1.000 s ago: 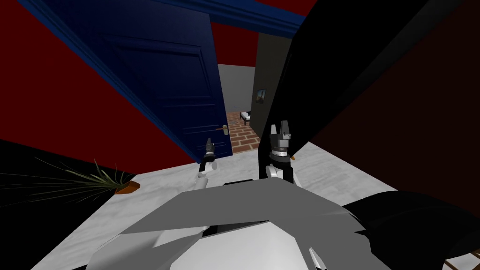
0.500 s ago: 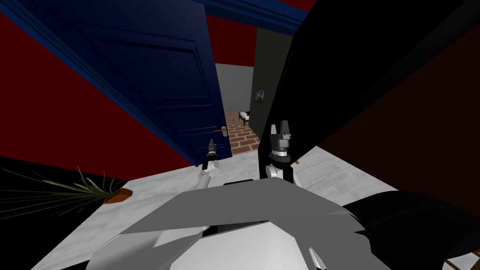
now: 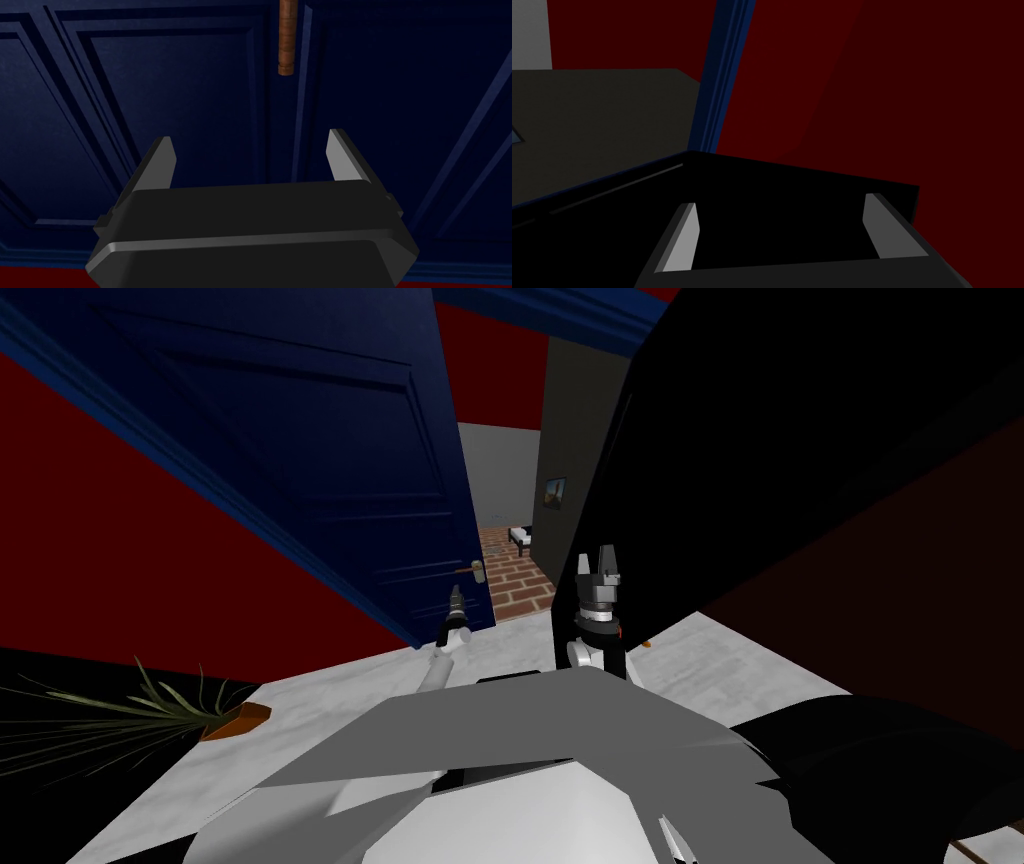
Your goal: Pull the door open
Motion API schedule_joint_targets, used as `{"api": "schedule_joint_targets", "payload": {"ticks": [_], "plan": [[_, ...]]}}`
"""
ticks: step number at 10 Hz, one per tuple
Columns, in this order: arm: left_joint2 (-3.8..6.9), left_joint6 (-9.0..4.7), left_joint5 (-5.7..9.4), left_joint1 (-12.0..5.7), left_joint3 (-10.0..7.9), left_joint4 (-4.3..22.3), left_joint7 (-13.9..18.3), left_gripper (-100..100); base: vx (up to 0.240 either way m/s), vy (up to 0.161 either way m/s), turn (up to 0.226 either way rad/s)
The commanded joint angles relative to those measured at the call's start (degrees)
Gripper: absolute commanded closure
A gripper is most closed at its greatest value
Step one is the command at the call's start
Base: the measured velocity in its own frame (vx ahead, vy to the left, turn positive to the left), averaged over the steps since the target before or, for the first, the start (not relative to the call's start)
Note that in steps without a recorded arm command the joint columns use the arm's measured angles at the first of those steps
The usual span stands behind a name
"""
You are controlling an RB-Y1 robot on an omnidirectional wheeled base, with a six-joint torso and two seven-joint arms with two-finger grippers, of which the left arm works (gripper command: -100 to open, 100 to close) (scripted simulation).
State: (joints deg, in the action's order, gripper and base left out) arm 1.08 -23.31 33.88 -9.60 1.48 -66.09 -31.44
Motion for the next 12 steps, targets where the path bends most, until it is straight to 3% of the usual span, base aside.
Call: {"api": "schedule_joint_targets", "payload": {"ticks": [1,6,7,12], "plan": [[-0.77,-0.08,1.39,-1.38,0.06,2.4,-1.7,-100,0.147,0.026,-0.013],[-2.52,-0.32,4.7,-4.77,0.26,8.2,-5.2,-100,0.19,0.011,0.019],[-2.19,-0.72,4.31,-4.69,0.39,8.2,-4.5,-100,0.097,-0.012,0.011],[0.36,-0.98,4.71,-5.81,-1.83,9.9,-4.4,-100,-0.053,0.066,-0.25]]}}
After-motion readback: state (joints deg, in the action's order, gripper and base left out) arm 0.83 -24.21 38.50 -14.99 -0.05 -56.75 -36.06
